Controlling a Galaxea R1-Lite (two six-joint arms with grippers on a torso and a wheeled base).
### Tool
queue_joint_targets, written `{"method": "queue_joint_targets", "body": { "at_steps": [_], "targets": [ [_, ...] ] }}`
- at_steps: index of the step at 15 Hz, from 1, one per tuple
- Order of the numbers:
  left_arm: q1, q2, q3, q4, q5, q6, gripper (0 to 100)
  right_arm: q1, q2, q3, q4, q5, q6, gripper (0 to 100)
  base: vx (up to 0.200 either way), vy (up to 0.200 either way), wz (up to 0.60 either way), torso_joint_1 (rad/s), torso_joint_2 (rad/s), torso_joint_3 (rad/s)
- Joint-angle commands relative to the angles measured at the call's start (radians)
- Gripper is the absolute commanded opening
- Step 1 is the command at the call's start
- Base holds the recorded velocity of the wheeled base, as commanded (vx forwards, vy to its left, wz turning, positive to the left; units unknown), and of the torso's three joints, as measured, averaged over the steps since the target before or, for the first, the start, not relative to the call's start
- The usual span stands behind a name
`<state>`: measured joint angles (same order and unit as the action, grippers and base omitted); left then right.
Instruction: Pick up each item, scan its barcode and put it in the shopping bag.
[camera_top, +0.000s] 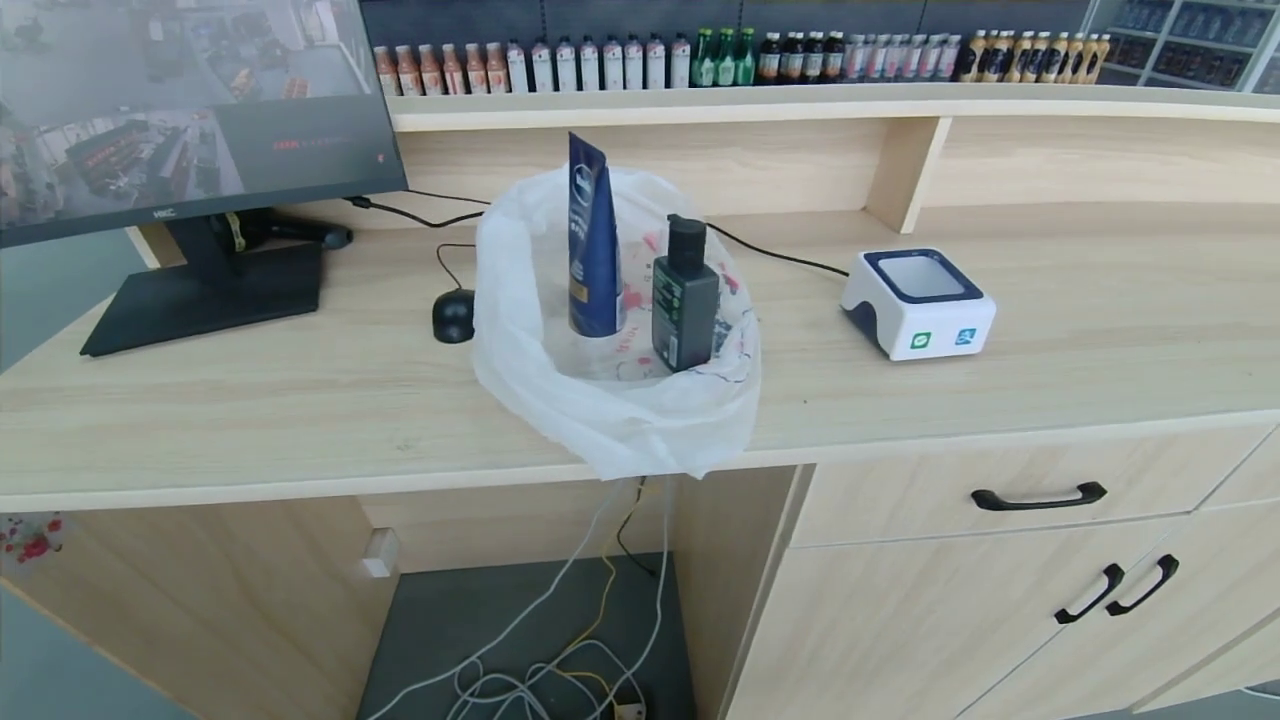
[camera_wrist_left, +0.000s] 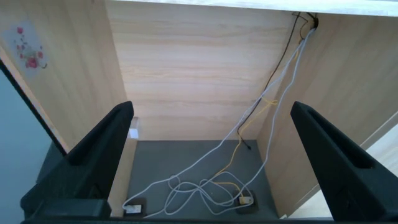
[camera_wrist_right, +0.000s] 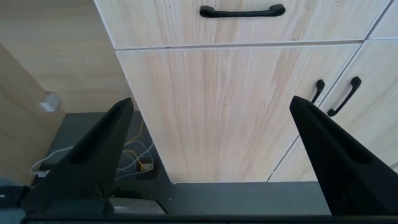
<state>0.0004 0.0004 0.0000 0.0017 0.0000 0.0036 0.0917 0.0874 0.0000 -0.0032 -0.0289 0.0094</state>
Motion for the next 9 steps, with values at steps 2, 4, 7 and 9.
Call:
{"method": "queue_joint_targets", "body": {
  "at_steps": [2,4,7,9],
  "targets": [
    [0.001,0.0,0.0,0.0,0.0,-0.001,100,0.0,0.003,0.0,0.0,0.0,0.003,100,0.0,-0.2,0.0,0.0,0.0,0.009],
    [0.001,0.0,0.0,0.0,0.0,-0.001,100,0.0,0.003,0.0,0.0,0.0,0.001,100,0.0,-0.2,0.0,0.002,0.0,0.005],
    [0.001,0.0,0.0,0.0,0.0,-0.002,100,0.0,0.003,0.0,0.0,0.001,-0.014,100,0.0,-0.2,0.0,0.001,0.0,0.001],
    [0.001,0.0,0.0,0.0,0.0,-0.002,100,0.002,0.003,0.0,0.0,0.0,-0.011,100,0.0,-0.2,0.0,0.007,0.0,0.002]
  ]
}}
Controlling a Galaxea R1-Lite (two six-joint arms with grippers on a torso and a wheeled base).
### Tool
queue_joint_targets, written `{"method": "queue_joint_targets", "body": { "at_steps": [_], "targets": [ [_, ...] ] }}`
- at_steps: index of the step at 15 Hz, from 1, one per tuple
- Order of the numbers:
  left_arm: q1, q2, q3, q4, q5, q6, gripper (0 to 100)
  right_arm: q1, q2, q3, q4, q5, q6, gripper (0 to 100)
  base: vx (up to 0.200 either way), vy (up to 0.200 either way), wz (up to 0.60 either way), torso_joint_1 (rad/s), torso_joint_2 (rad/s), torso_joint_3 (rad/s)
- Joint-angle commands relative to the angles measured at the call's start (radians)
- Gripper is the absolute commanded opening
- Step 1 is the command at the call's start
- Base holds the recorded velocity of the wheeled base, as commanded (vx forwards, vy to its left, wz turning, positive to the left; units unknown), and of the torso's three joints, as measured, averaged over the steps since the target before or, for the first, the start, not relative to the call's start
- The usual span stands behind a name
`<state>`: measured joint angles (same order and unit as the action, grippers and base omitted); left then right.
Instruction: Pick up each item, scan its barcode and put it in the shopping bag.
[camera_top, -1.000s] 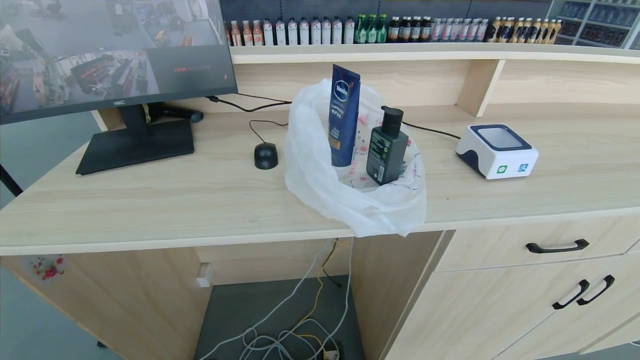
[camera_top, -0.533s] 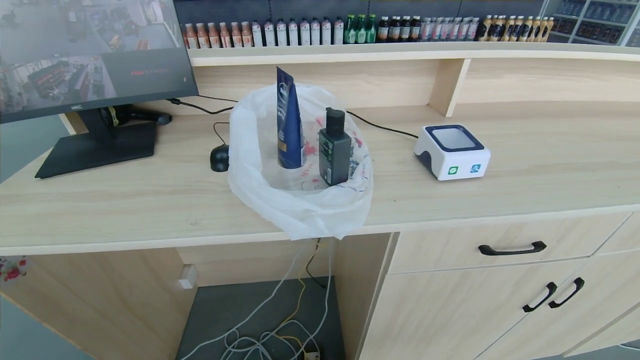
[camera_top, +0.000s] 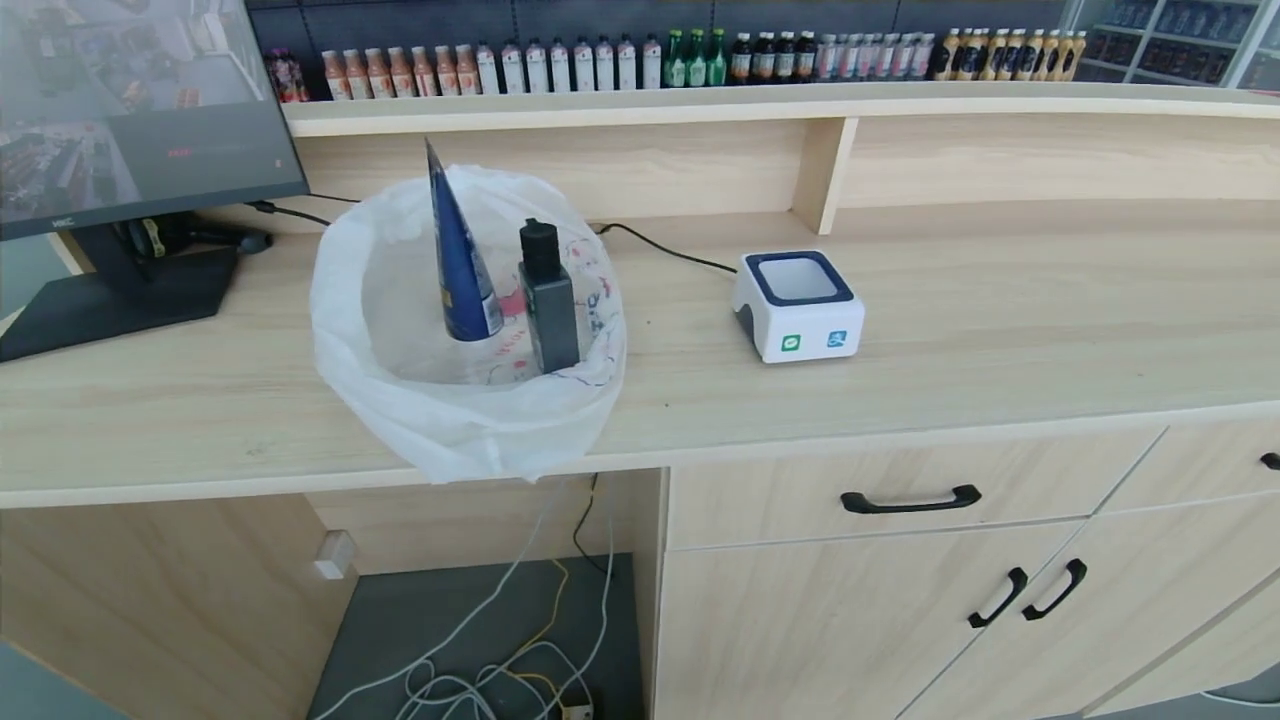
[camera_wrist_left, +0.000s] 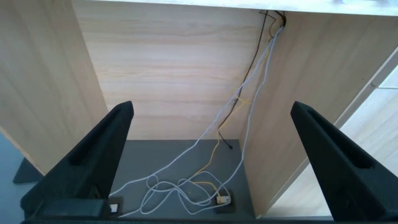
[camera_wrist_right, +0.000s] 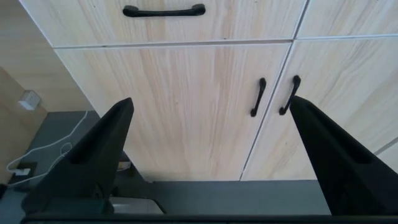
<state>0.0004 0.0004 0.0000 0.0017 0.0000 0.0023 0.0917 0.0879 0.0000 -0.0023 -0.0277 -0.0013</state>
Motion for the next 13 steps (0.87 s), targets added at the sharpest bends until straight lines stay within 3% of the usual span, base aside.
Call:
{"method": "queue_joint_targets", "body": {
  "at_steps": [1,5,13],
  "targets": [
    [0.001,0.0,0.0,0.0,0.0,-0.001,100,0.0,0.003,0.0,-0.001,0.0,0.0,100,0.0,-0.2,0.0,-0.002,0.01,-0.002],
    [0.0,0.0,0.0,0.0,0.0,-0.001,100,0.0,0.003,0.0,0.001,-0.001,-0.003,100,0.0,-0.2,0.0,0.005,0.0,0.002],
    [0.001,0.0,0.0,0.0,0.0,-0.001,100,0.0,0.003,0.0,-0.001,-0.001,-0.003,100,0.0,0.0,0.0,0.0,0.0,0.0]
  ]
}}
